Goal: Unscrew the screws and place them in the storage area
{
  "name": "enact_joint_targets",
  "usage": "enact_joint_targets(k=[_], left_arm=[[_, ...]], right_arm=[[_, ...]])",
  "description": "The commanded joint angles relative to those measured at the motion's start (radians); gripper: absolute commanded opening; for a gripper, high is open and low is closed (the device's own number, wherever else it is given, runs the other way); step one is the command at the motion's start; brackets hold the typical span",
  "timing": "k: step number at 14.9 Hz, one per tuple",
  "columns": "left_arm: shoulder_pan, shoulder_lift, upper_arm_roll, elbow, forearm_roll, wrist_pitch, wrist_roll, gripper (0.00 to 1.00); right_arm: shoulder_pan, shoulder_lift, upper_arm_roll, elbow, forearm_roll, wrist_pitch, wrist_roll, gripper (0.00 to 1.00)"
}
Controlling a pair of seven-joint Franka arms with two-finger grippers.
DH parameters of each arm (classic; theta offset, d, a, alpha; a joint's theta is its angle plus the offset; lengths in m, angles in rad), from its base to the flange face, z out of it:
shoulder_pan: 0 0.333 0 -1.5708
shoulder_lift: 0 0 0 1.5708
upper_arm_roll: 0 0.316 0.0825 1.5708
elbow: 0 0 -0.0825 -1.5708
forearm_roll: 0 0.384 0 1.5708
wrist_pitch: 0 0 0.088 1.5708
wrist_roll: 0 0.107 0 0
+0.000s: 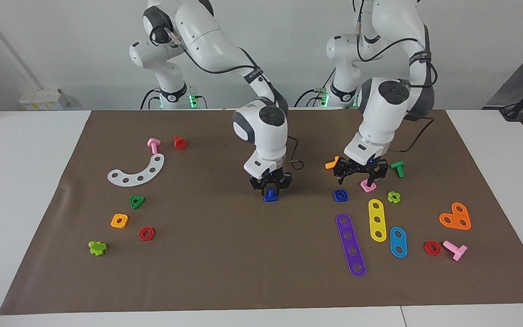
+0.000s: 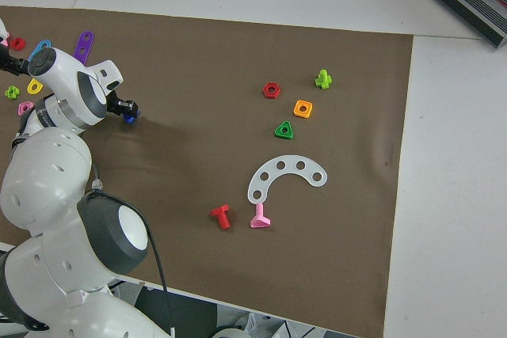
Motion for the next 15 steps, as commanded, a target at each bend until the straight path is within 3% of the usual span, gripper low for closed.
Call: enact_joint_targets(k=[1, 2, 3, 6, 9, 12, 15], left_arm=[[-0.052, -0.017, 0.087, 0.095, -0.020, -0.123, 0.045, 1.00], [-0.065, -0.033, 0.112, 0.120, -0.020, -0.169, 0.060, 1.00], [-0.067, -0.064, 0.129, 0.126, -0.020, -0.205, 0.081, 1.00], [-0.055, -0.164, 0.175, 0.122, -0.023, -0.295, 0.179, 1.00], [-0.052, -0.208, 0.221, 0.126, -0.040, -0.368, 0.268, 1.00], [-0.052, -0.215, 0.259, 0.172, -0.065, -0.440, 0.321, 1.00], [-0.047, -0.183, 0.269, 0.278, -0.065, -0.525, 0.333, 1.00]], right_arm=[[-0.005, -0.010, 0.006, 0.000, -0.012, -0.010, -0.014, 0.33], [-0.005, -0.010, 0.006, -0.002, -0.012, -0.008, -0.014, 0.21], [-0.005, -0.010, 0.004, -0.004, -0.012, -0.005, -0.014, 0.00], [-0.004, -0.010, 0.004, 0.000, -0.013, -0.010, -0.014, 0.00], [-0.017, -0.035, 0.002, 0.007, -0.010, -0.027, -0.014, 0.00], [-0.094, -0.173, -0.008, -0.008, -0.010, -0.096, -0.024, 0.00], [-0.204, -0.278, -0.008, -0.034, -0.007, -0.220, -0.223, 0.00]])
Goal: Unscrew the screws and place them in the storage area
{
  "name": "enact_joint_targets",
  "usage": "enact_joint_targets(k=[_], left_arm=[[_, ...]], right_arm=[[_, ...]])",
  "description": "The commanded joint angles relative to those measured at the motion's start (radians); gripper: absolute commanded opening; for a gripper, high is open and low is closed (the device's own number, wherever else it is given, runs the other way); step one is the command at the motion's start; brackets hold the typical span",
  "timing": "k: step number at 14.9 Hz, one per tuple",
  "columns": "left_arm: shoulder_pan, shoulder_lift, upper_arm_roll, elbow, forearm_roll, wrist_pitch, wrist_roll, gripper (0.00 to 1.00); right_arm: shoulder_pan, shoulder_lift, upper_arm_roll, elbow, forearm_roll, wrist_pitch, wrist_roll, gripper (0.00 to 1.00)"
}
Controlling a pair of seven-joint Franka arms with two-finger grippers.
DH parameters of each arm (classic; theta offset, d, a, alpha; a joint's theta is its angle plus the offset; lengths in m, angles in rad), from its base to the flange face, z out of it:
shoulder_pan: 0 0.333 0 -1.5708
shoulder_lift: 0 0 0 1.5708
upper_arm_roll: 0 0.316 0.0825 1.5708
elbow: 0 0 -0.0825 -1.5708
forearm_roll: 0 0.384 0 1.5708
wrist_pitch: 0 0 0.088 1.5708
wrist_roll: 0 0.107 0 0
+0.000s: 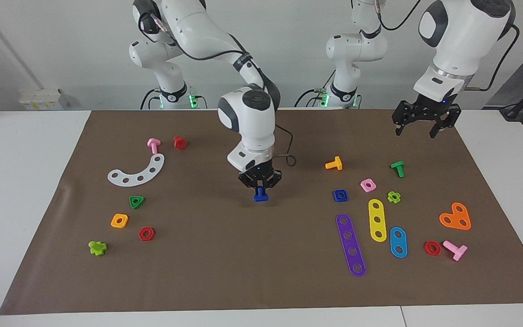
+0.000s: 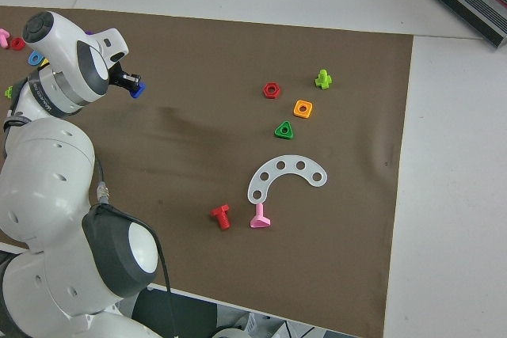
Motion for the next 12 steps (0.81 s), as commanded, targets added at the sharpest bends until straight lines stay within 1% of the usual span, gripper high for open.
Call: enact_joint_targets(k=[1, 3, 4, 5, 7, 8, 12], left_arm=[[0.004, 0.037, 0.011, 0.111, -0.017, -0.098, 0.023, 1.00], [0.017, 0.037, 0.011, 0.124, -0.024, -0.123, 0.032, 1.00], [0.028, 0.036, 0.007, 0.124, -0.031, -0.131, 0.043, 1.00], [0.031, 0.034, 0.005, 0.124, -0.033, -0.140, 0.048, 1.00], [0.033, 0.031, 0.002, 0.122, -0.034, -0.151, 0.048, 1.00], [0.031, 0.027, -0.001, 0.118, -0.034, -0.148, 0.046, 1.00], [0.028, 0.025, -0.006, 0.112, -0.033, -0.138, 0.037, 1.00]], right_arm=[[-0.124, -0.118, 0.016, -0.072, -0.005, -0.099, -0.173, 0.00], [-0.198, -0.155, 0.016, -0.116, -0.005, -0.146, -0.289, 0.00], [-0.238, -0.169, 0.016, -0.156, -0.005, -0.131, -0.344, 0.00], [-0.273, -0.184, 0.017, -0.210, 0.001, -0.092, -0.398, 0.00], [-0.324, -0.225, 0.016, -0.361, 0.003, 0.066, -0.481, 0.00], [-0.349, -0.230, 0.016, -0.409, 0.003, 0.118, -0.507, 0.00], [-0.424, -0.221, 0.016, -0.509, 0.008, 0.241, -0.594, 0.00]])
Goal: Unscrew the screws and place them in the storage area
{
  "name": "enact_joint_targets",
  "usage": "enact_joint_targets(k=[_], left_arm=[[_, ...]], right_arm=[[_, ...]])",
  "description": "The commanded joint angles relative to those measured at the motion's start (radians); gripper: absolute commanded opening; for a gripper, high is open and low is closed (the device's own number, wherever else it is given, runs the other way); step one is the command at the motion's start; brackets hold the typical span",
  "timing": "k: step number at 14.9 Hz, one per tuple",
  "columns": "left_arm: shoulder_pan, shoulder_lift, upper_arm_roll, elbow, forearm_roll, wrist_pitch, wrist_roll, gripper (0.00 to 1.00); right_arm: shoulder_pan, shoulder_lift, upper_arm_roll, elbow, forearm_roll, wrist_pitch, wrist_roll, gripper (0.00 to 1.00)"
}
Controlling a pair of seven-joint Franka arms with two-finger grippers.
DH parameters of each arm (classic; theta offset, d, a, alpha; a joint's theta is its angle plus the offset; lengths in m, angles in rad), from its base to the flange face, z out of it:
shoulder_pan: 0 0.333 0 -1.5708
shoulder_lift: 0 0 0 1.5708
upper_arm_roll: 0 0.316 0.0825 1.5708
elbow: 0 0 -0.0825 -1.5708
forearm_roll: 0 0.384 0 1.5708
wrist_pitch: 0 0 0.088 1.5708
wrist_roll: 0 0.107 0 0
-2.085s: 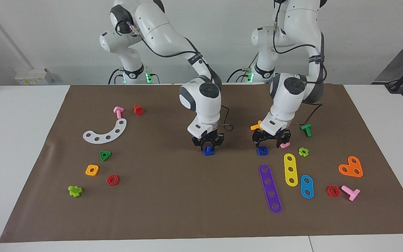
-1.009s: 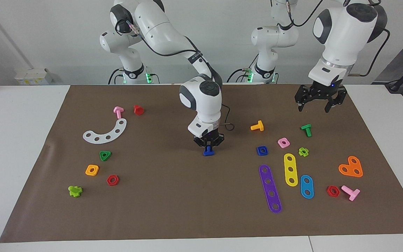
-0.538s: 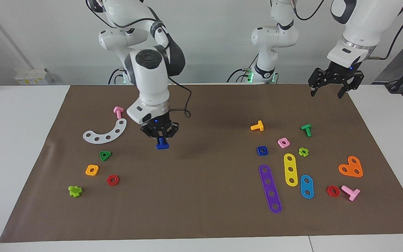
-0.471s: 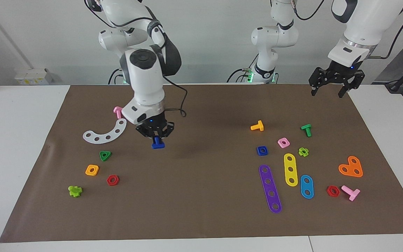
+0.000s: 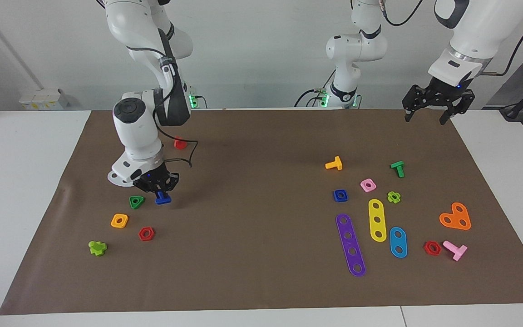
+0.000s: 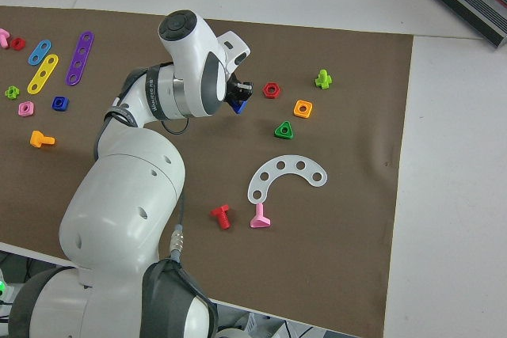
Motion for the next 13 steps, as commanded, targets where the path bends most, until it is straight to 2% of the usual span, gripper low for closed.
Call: enact_joint_targets(k=[1, 5, 9, 10, 12, 13], left_arm=[[0.007, 0.013, -0.005, 0.024, -0.020, -0.020, 0.009, 1.00], [0.007, 0.026, -0.005, 0.024, -0.020, 0.040, 0.009, 1.00], [0.002, 0.029, -0.006, 0.033, -0.018, 0.020, 0.007, 1.00], [0.002, 0.029, -0.011, 0.033, -0.018, 0.011, 0.007, 1.00], [0.001, 0.021, -0.013, 0.028, -0.020, -0.004, 0.009, 1.00], [0.001, 0.014, -0.013, 0.022, -0.020, -0.010, 0.009, 1.00]], right_arm=[[-0.050, -0.041, 0.019, -0.106, 0.008, 0.097, -0.061, 0.00], [-0.055, -0.028, 0.019, -0.139, 0.011, 0.148, -0.055, 0.00], [-0.055, -0.006, 0.019, -0.145, 0.028, 0.163, -0.052, 0.00], [-0.058, 0.000, 0.019, -0.145, 0.028, 0.166, -0.052, 0.29], [-0.064, 0.006, 0.019, -0.143, 0.028, 0.182, -0.049, 1.00], [-0.059, 0.008, 0.019, -0.133, 0.029, 0.176, -0.028, 1.00]])
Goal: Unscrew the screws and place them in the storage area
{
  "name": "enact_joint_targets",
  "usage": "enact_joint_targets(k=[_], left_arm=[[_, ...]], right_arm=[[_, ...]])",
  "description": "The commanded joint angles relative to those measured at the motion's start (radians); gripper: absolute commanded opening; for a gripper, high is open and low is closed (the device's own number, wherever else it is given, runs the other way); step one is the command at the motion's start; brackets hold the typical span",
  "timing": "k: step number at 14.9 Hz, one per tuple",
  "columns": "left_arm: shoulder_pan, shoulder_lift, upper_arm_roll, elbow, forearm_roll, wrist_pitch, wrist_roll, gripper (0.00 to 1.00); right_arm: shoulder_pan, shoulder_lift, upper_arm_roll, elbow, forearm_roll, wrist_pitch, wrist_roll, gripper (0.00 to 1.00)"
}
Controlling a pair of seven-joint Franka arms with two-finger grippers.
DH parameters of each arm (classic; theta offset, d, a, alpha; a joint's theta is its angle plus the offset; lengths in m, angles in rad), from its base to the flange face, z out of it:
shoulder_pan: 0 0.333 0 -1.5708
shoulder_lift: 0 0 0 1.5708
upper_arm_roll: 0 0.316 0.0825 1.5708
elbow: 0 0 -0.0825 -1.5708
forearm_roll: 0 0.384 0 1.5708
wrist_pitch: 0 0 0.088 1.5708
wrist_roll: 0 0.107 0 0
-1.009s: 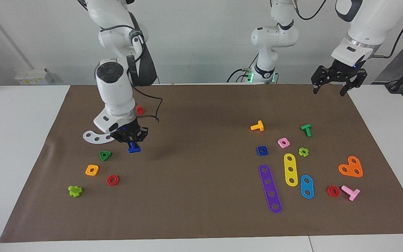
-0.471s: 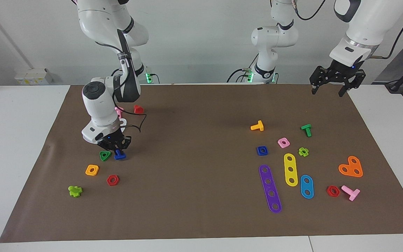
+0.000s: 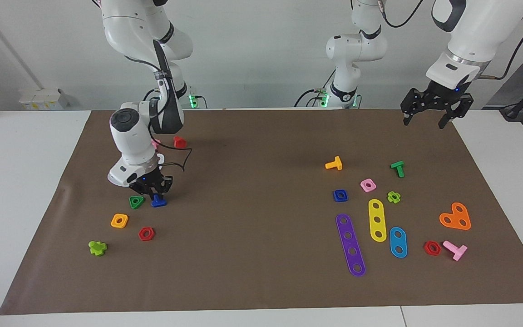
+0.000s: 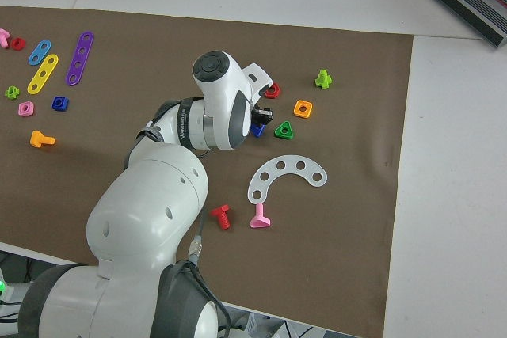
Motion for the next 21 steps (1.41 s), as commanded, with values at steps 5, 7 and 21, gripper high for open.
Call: enact_joint_targets(k=[5, 7, 21], left_arm=[[0.005, -0.044, 0.000, -0.013, -0.019, -0.113, 0.010, 1.00], [0.003, -0.046, 0.000, -0.015, -0.019, -0.112, 0.010, 1.00], [0.012, -0.044, 0.002, -0.013, -0.019, -0.110, 0.012, 1.00]], right_arm=[[-0.013, -0.041, 0.011, 0.251, 0.021, -0.304, 0.163, 1.00], [-0.030, -0.070, 0.011, 0.339, 0.023, -0.430, 0.161, 1.00], [-0.094, -0.254, 0.012, 0.497, 0.014, -0.892, 0.096, 1.00]])
